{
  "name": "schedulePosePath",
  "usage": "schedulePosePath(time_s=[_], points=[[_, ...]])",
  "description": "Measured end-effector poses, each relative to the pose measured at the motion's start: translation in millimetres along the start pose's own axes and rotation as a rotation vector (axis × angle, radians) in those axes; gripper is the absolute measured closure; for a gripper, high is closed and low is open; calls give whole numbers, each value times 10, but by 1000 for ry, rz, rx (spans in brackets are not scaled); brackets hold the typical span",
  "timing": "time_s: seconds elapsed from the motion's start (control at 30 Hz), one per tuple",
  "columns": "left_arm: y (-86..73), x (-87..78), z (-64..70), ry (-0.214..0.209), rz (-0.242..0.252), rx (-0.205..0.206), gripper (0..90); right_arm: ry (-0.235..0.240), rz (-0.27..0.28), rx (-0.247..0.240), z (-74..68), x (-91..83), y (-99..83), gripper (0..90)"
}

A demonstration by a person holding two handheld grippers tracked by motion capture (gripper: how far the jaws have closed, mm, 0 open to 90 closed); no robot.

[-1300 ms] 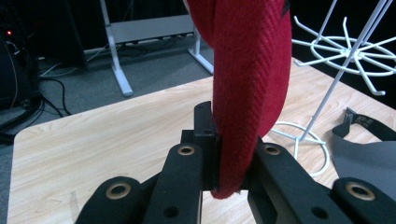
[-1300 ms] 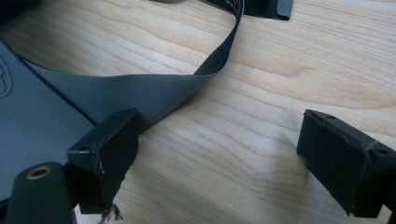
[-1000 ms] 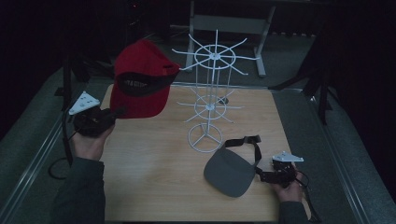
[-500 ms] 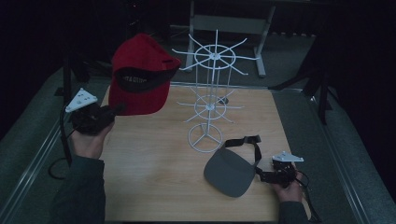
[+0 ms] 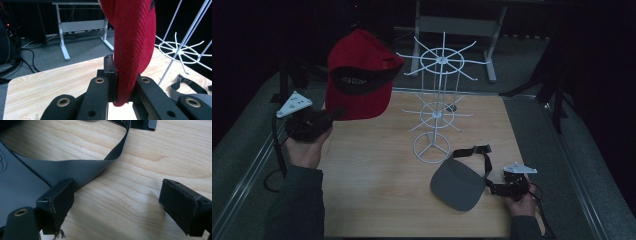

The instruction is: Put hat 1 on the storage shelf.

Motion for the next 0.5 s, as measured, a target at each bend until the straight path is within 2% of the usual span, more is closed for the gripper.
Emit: schedulePosePath(time_s=[0.5], points=[[106,-77,-6,6,23,-8,861,0,0,0,0,0,0,125]])
Point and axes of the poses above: each handheld gripper's, and its own axes: x roughly forward along the jaws, y roughly out of its top, z roughly to its right, the point moved 8 cm from there along x, roughly forward along the jaws, and after that the axes turned 6 degrees about x, right-handed, at the moved point
